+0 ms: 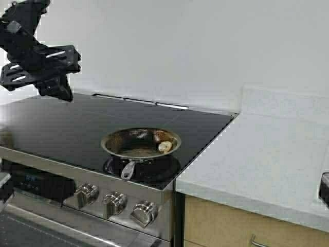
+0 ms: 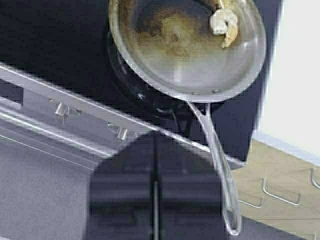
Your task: Add oil to the pan and cook the shrimp and serve it
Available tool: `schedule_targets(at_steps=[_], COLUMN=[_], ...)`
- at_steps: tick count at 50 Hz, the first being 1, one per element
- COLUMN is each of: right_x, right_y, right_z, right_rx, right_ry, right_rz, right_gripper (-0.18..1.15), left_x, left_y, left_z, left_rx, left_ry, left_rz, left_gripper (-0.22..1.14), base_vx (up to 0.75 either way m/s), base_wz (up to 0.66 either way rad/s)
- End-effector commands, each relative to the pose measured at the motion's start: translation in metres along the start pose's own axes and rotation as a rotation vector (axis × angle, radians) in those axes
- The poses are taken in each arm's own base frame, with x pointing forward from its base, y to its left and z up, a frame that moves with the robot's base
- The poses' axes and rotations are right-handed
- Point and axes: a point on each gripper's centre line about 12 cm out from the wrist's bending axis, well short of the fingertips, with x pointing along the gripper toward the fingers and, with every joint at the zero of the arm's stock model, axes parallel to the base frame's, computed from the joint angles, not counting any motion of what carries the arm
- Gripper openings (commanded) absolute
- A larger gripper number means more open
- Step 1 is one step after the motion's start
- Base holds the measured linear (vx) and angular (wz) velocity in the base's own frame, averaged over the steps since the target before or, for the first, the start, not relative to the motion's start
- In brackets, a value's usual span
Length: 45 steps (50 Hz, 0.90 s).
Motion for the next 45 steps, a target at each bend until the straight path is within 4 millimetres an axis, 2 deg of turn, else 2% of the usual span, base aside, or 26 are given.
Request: schedule_targets(at_steps=[1, 10, 14, 17, 24, 28, 45], right_x=[-0.003, -0.005, -0.006, -0.006, -0.005, -0.003, -0.006], right_y=[0.0, 0.001, 0.001, 0.001, 0.002, 0.002, 0.004], right_z=[0.006, 0.012, 0.018, 0.023, 0.027, 0.027, 0.032], right_rx=[-0.008, -0.011, -0.012, -0.011, -0.008, -0.008, -0.01], right_ry=[-0.008, -0.028, -0.042, -0.05, -0.048, -0.036, -0.043], right_rz=[0.002, 0.001, 0.002, 0.003, 0.006, 0.009, 0.012], right_gripper=[0.07, 0.09, 0.19, 0.34, 0.83, 1.02, 1.02], left_x=[-0.001, -0.001, -0.001, -0.001, -0.001, -0.001, 0.0], left_y=[-0.002, -0.002, -0.002, -0.002, -0.002, -0.002, -0.002], left_z=[0.007, 0.007, 0.007, 0.007, 0.006, 0.006, 0.007], left_rx=[0.006, 0.006, 0.005, 0.005, 0.005, 0.005, 0.003], left_ry=[-0.024, -0.024, -0.024, -0.023, -0.021, -0.021, -0.021], left_rz=[-0.008, -0.008, -0.009, -0.008, -0.007, -0.007, -0.007], left_gripper=[0.06, 0.06, 0.06, 0.06, 0.06, 0.06, 0.06], base_vx=[0.0, 0.0, 0.0, 0.0, 0.0, 0.0, 0.0], base_wz=[0.0, 0.0, 0.0, 0.0, 0.0, 0.0, 0.0])
